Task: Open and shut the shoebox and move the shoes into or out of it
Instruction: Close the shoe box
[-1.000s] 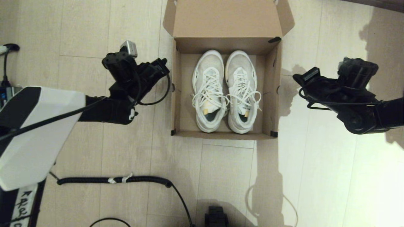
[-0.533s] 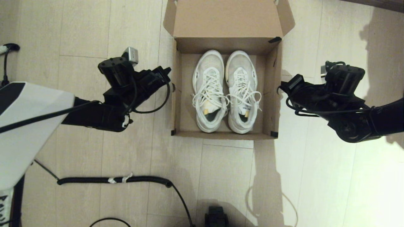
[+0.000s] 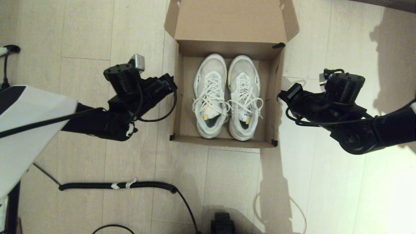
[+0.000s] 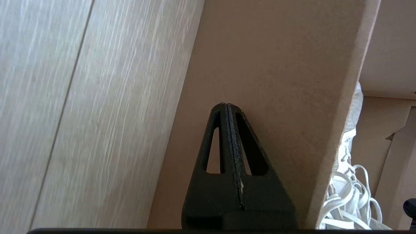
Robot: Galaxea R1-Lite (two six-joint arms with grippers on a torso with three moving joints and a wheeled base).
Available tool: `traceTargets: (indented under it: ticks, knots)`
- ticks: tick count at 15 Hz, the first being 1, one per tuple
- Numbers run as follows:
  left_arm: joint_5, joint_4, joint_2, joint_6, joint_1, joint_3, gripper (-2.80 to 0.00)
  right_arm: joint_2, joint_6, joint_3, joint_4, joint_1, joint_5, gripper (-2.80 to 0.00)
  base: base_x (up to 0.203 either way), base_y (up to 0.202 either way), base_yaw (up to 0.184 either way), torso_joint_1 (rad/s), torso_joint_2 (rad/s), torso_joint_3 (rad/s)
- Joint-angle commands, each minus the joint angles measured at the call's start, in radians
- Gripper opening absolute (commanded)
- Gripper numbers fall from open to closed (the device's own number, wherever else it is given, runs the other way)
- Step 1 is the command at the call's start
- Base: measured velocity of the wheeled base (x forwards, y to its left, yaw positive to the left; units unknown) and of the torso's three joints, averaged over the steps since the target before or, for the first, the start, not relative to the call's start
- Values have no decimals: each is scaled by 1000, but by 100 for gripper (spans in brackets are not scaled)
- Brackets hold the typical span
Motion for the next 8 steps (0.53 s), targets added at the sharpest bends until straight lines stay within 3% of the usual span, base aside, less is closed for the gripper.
traceTargets:
  ticks: [1, 5, 8]
  knots:
    - [-4, -2, -4, 0, -10, 33, -280, -2, -6, 23, -4, 9, 5, -280, 0, 0, 0, 0, 0, 0]
    - [2, -64, -37, 9, -26, 174, -280, -39, -55, 149, -23, 21, 2, -280, 0, 0, 0, 0, 0, 0]
    - [9, -140, -102, 19, -40, 370, -280, -100, -83, 284, -57, 23, 0, -280, 0, 0, 0, 0, 0, 0]
